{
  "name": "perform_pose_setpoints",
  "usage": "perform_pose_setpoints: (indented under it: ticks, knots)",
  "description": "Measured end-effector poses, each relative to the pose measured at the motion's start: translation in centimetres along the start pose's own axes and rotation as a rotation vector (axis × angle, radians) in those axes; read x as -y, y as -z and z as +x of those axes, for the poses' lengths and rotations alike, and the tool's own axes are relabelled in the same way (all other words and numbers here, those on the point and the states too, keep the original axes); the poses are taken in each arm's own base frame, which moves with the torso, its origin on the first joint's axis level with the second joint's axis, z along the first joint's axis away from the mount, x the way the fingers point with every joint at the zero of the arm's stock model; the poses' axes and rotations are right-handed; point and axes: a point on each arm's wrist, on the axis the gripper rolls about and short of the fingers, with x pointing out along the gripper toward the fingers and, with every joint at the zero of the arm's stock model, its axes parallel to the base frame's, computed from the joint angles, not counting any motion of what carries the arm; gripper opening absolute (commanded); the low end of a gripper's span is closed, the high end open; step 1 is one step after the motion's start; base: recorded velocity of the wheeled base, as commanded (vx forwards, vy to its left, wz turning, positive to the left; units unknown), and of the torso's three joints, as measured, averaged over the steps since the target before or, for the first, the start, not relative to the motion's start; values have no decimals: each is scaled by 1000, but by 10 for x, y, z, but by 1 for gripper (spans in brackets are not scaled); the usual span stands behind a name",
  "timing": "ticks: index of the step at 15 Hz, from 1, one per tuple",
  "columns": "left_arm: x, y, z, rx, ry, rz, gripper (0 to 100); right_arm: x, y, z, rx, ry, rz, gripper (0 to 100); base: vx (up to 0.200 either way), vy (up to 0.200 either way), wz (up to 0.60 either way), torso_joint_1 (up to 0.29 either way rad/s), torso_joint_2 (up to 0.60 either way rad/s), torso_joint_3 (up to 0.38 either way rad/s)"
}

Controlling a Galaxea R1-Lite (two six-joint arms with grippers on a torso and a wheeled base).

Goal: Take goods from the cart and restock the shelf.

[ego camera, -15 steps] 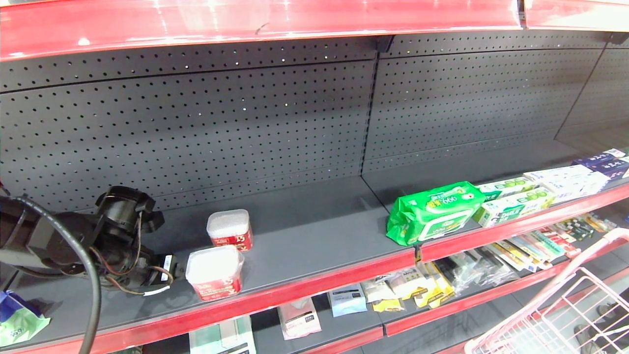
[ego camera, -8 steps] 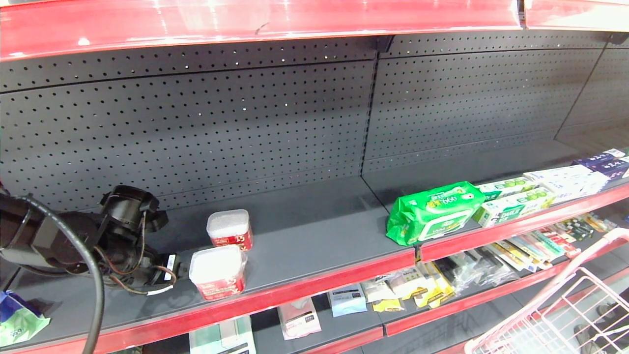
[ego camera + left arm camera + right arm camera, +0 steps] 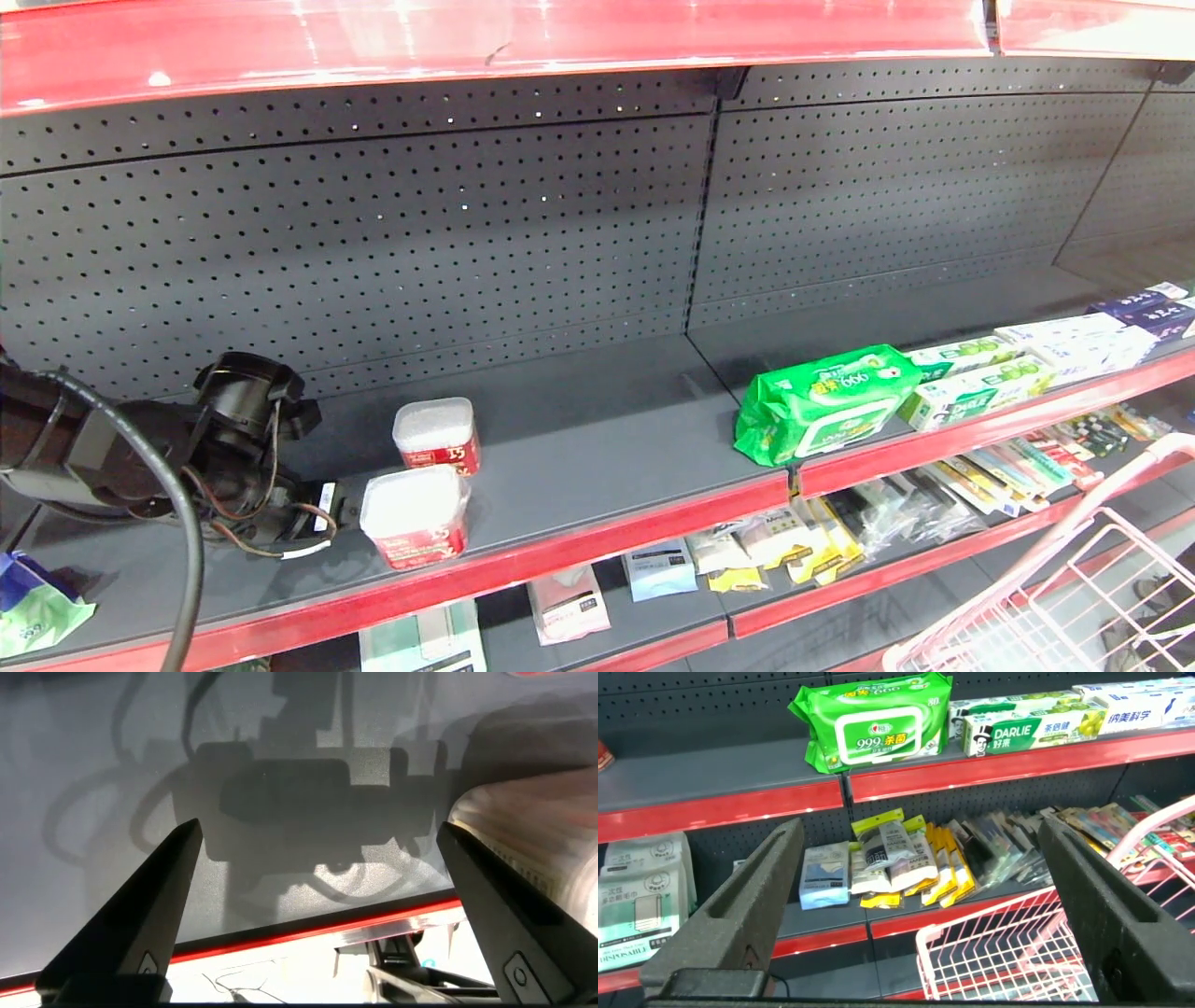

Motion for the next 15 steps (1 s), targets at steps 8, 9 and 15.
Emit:
perform_pose_setpoints:
  ticks: [8,9,15]
  knots:
    - [0,-2,2,0,0,0,100,0,0,0,0,-1,0,100,0,0,0,0,0,0]
    - [0,-3,2,3,0,0,100,0,0,0,0,0,0,100,0,0,0,0,0,0]
    - [0,-2,2,2,-17,5,100,0,0,0,0,-1,0,100,0,0,0,0,0,0]
